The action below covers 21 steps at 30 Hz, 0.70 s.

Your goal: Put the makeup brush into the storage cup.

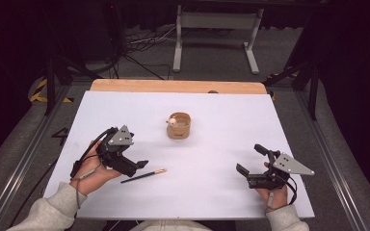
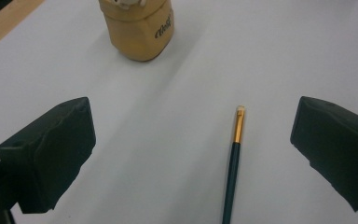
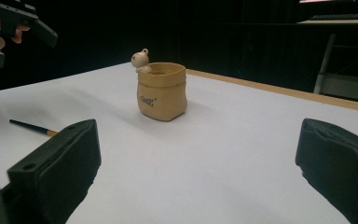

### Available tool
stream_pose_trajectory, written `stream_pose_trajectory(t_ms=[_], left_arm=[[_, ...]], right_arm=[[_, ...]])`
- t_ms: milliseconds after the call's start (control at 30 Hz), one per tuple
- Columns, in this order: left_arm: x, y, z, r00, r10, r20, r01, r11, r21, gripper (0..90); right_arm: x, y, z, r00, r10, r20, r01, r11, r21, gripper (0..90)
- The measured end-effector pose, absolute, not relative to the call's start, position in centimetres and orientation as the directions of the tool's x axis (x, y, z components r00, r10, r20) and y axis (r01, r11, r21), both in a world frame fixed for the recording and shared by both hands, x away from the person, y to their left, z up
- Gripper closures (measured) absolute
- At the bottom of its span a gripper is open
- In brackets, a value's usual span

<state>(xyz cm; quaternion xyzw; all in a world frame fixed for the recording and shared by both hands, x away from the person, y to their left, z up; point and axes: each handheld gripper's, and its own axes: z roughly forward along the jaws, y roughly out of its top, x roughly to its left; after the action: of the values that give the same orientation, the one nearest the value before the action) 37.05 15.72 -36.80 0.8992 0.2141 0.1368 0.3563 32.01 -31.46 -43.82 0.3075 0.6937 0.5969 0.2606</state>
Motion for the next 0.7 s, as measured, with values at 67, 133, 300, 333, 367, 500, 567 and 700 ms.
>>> stream_pose_trajectory(t_ms=[67, 133, 300, 333, 367, 500, 567, 700], left_arm=[[37.2, 15.6, -36.8, 0.873, 0.479, 0.093, 0.296, -0.671, 0.680, 1.2], [37.3, 15.4, -36.8, 0.877, 0.472, 0.092, 0.303, -0.690, 0.657, 1.4], [37.6, 14.9, -37.0, 0.880, 0.466, 0.089, 0.321, -0.723, 0.612, 1.4], [37.7, 14.8, -37.0, 0.881, 0.464, 0.091, 0.323, -0.730, 0.603, 1.4], [37.7, 14.8, -37.0, 0.881, 0.464, 0.091, 0.323, -0.730, 0.603, 1.5], [37.9, 14.2, -37.0, 0.888, 0.450, 0.097, 0.323, -0.759, 0.565, 1.7], [38.0, 13.9, -37.0, 0.890, 0.447, 0.096, 0.326, -0.768, 0.551, 1.8], [38.3, 13.4, -37.0, 0.893, 0.441, 0.088, 0.338, -0.787, 0.516, 2.1]], right_arm=[[32.0, -31.5, -43.9, -0.674, 0.739, 0.014, 0.125, 0.095, 0.988, 0.0], [32.1, -31.5, -43.9, -0.674, 0.739, 0.018, 0.129, 0.094, 0.987, 0.0], [32.1, -31.6, -43.9, -0.671, 0.741, 0.017, 0.130, 0.094, 0.987, 0.0], [32.1, -31.6, -43.9, -0.670, 0.742, 0.017, 0.130, 0.095, 0.987, 0.0], [32.1, -31.6, -43.9, -0.670, 0.742, 0.017, 0.130, 0.095, 0.987, 0.0], [32.2, -31.6, -43.9, -0.670, 0.742, 0.026, 0.139, 0.091, 0.986, 0.0], [32.2, -31.6, -43.9, -0.671, 0.741, 0.026, 0.141, 0.093, 0.986, 0.0], [32.2, -31.6, -43.9, -0.674, 0.738, 0.027, 0.142, 0.094, 0.985, 0.0]])
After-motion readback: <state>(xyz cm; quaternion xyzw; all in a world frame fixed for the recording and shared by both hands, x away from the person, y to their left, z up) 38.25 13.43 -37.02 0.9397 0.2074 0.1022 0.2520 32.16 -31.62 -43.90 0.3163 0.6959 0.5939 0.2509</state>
